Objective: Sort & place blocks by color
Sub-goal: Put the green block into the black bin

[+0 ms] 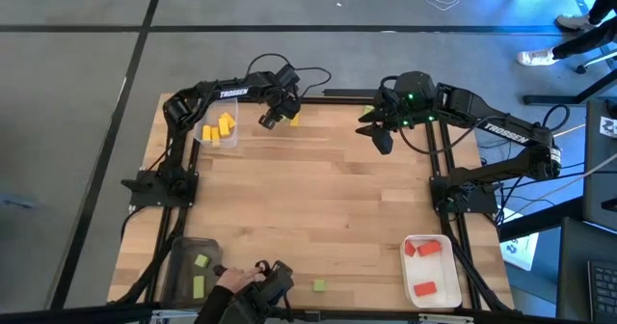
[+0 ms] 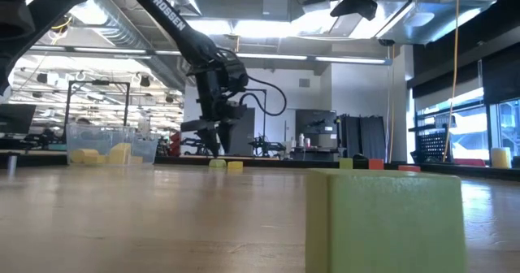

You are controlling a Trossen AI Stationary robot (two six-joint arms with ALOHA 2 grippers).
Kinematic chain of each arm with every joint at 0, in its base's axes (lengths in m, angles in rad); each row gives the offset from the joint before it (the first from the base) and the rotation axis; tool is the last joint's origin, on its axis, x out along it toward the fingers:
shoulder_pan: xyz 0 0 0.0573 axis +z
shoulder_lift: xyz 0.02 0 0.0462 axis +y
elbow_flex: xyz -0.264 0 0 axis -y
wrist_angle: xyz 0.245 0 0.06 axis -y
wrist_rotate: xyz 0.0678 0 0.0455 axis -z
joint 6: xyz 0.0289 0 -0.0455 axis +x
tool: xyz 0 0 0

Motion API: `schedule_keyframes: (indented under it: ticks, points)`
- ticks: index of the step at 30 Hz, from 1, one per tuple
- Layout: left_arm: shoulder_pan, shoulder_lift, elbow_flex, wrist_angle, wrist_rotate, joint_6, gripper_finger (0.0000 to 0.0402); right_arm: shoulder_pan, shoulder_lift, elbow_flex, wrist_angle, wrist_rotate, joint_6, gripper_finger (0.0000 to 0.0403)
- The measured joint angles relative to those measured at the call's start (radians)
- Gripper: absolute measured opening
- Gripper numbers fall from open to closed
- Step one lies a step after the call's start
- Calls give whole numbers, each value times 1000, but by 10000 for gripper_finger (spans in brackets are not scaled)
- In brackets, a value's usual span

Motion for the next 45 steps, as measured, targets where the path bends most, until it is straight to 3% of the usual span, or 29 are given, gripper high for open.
schedule_keyframes:
  ticks: [12,33,45]
  points:
    - [6,5,0,-22,59,-5,177,0,0,0,0,-1,1,185]
    - [14,76,3,5,2,23,176,0,0,0,-7,-1,-4,185]
    - [28,75,141,-144,-12,-425,176,0,0,0,-7,-1,0,185]
